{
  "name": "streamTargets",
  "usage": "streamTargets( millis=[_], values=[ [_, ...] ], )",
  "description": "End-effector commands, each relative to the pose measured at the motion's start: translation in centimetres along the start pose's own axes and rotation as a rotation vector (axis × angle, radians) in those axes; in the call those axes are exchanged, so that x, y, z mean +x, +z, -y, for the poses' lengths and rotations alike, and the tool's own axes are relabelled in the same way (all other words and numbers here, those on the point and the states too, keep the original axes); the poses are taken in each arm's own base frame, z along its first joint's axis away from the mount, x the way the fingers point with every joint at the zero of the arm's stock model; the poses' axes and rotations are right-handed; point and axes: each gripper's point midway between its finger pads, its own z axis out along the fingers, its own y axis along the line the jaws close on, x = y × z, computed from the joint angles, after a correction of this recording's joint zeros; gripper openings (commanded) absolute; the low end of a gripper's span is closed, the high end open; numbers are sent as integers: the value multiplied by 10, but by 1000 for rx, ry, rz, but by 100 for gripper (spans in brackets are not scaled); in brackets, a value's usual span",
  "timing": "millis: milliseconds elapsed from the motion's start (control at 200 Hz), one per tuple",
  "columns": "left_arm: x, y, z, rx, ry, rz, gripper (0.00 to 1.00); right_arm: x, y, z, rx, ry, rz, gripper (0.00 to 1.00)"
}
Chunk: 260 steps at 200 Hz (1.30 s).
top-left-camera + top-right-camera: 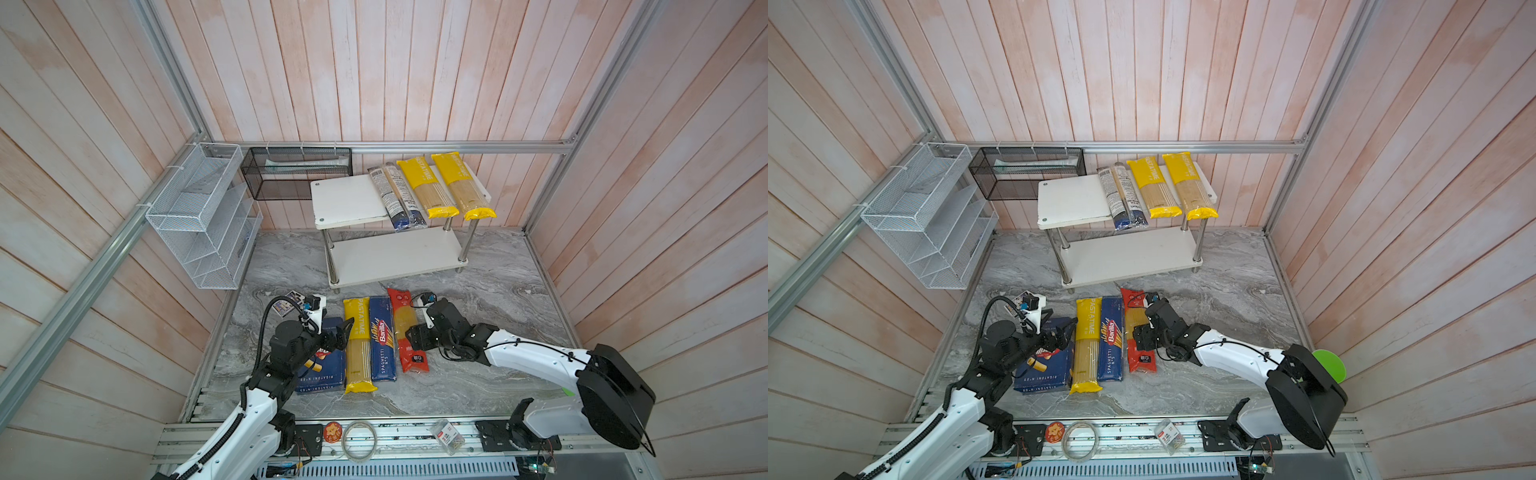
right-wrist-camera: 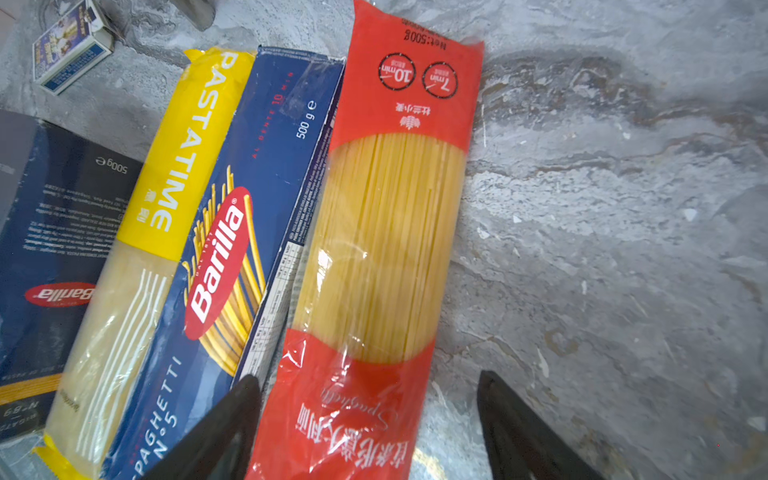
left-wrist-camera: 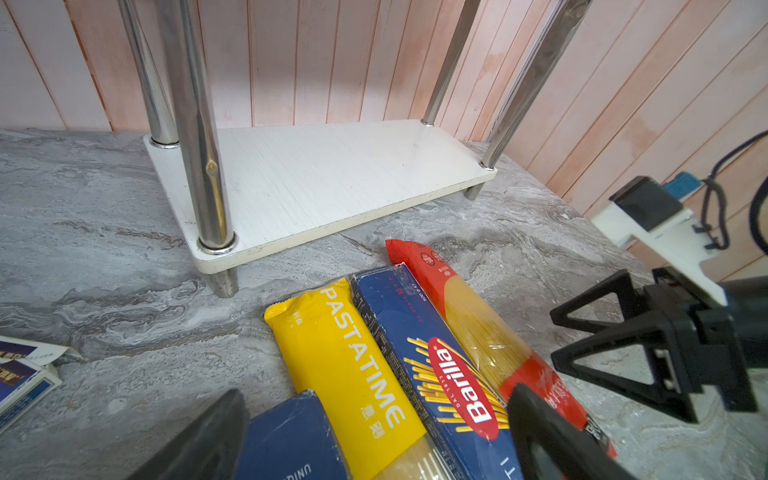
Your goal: Place and organize the pasta boxes and bags onto the shelf
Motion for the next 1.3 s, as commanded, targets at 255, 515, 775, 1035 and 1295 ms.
streamTargets(
  millis=[255, 515, 775, 1035, 1295],
  values=[
    [-6, -1, 2, 4, 11, 18, 100, 15, 26, -10, -29, -33, -64, 89],
    [-5, -1, 1, 1, 9, 17, 100, 26, 40, -14, -51, -20, -100, 89],
    [-6, -2, 1, -1, 9, 19, 100, 36, 52, -3, 14, -17, -146, 89],
    [-6, -1, 1, -1, 9, 18, 100, 40, 64, 1, 100, -43, -183, 89],
    [-6, -1, 1, -1, 8, 17, 100, 57, 75, 24, 266, -80, -262, 89]
  ],
)
